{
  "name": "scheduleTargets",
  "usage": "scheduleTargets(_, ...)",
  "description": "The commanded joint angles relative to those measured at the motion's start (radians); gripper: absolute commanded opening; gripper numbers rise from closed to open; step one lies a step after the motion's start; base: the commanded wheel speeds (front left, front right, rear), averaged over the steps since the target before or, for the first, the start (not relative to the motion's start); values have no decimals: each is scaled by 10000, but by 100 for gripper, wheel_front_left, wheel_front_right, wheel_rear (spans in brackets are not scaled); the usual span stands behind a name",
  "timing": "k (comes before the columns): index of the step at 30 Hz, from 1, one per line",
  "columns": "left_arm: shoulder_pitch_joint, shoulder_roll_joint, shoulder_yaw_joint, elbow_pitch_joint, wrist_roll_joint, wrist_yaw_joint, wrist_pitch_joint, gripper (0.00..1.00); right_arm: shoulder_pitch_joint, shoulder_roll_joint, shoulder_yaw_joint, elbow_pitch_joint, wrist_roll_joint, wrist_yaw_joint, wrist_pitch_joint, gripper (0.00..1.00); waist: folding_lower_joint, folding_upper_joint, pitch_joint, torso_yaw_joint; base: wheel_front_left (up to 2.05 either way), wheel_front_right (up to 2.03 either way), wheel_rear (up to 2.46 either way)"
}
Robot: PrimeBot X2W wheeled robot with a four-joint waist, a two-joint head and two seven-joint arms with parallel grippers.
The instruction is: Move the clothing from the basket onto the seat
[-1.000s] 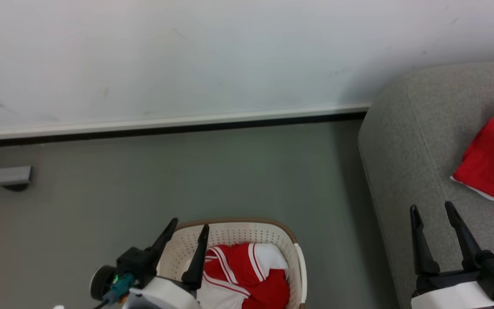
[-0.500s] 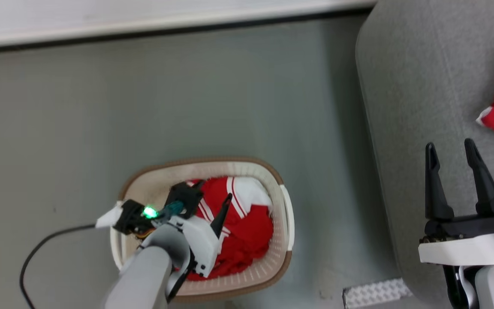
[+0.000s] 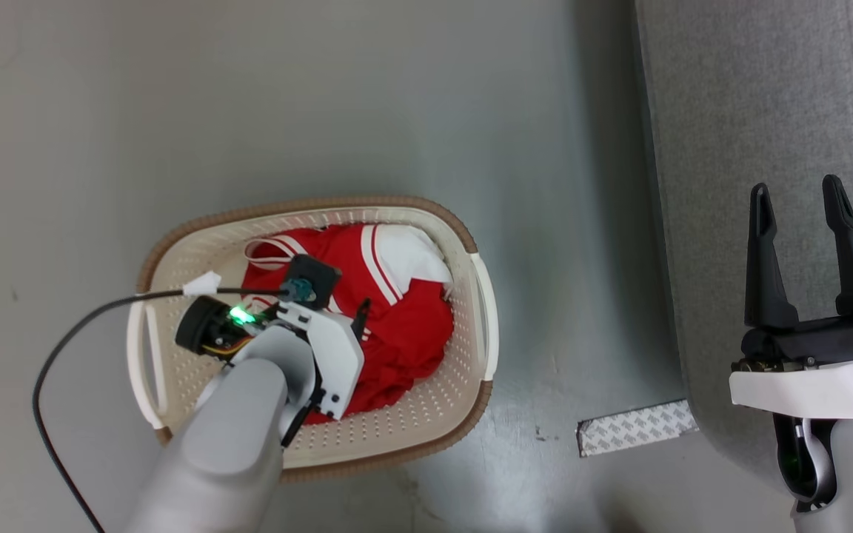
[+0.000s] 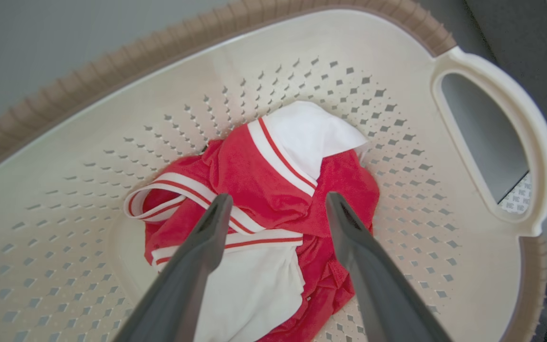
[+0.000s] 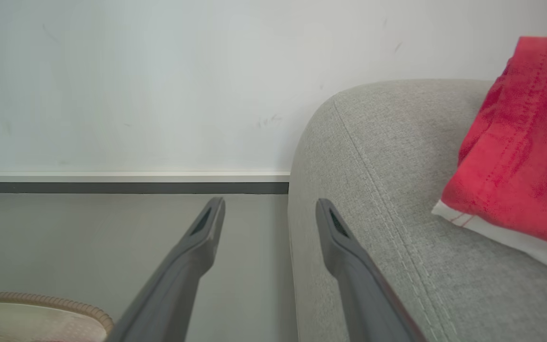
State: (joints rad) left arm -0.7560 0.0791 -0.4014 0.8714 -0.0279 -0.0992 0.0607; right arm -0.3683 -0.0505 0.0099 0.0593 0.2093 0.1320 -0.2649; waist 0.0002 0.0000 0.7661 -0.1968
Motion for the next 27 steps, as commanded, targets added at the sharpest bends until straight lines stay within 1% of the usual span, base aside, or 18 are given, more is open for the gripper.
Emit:
scheduleTargets(1,-183,37,13,106,-148,65,-33,100,-112,0,5,-59,24,-26,9,100,-2,0,219,-106,0,0,0)
scheduleTargets(11,-1439,-112,-134,1490,-248,191,-282,100,-272,2,48,-267,-48,-26,9,100,-2,0,1207,-275,0,0,0)
scheduleTargets(22,-2624,-159,-213,2492,-350,367,-706,100,-344,28,227,-391,-77,16,25,100,-2,0,2111,-412,0,0,0)
scheduleTargets(27,-3122,-76,-248,2820,-374,483,-898,100,-325,48,320,-446,-49,26,52,100,-2,0,2409,-459,0,0,0)
